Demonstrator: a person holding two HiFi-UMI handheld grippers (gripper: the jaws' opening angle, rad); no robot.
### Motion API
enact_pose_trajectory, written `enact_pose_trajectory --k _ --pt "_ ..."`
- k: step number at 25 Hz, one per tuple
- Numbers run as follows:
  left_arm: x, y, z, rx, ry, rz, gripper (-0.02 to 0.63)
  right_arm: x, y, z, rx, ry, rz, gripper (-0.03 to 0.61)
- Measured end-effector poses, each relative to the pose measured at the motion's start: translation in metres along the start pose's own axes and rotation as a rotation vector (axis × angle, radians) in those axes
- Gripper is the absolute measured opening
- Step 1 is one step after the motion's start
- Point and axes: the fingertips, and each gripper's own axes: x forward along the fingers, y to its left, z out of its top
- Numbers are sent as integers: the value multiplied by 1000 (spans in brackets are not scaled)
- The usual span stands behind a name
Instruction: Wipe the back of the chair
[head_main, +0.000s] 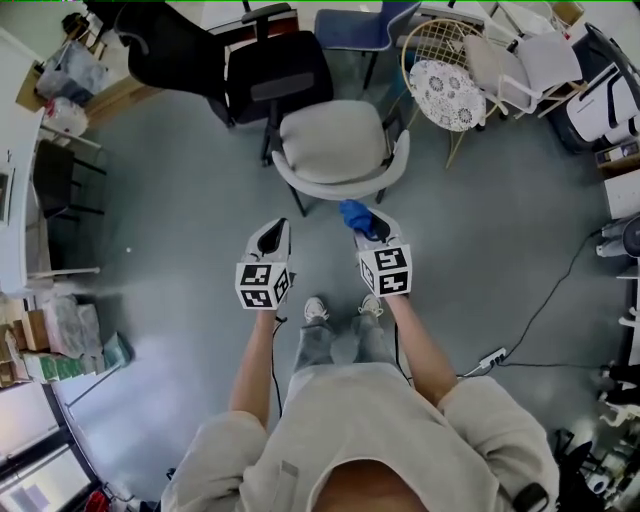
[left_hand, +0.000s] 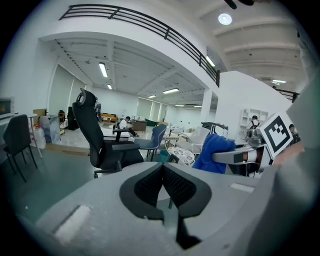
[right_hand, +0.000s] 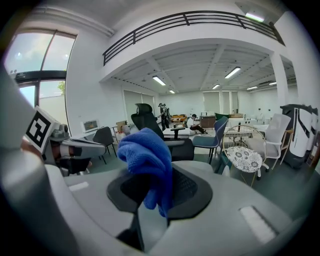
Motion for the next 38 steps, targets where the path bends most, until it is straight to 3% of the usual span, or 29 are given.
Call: enact_pose_trajectory --k 9,17,27,38 --pt "23 -15 -32 -33 -5 48 2 14 -12 -45 6 31 71 98" --pt "39 -8 -97 -87 25 39 2 43 -13 -94 60 43 32 98" --pt "52 28 -141 -102 12 30 2 103 15 -138 88 19 21 98" --pt "54 40 -173 -89 45 23 2 160 18 -137 106 -3 24 98"
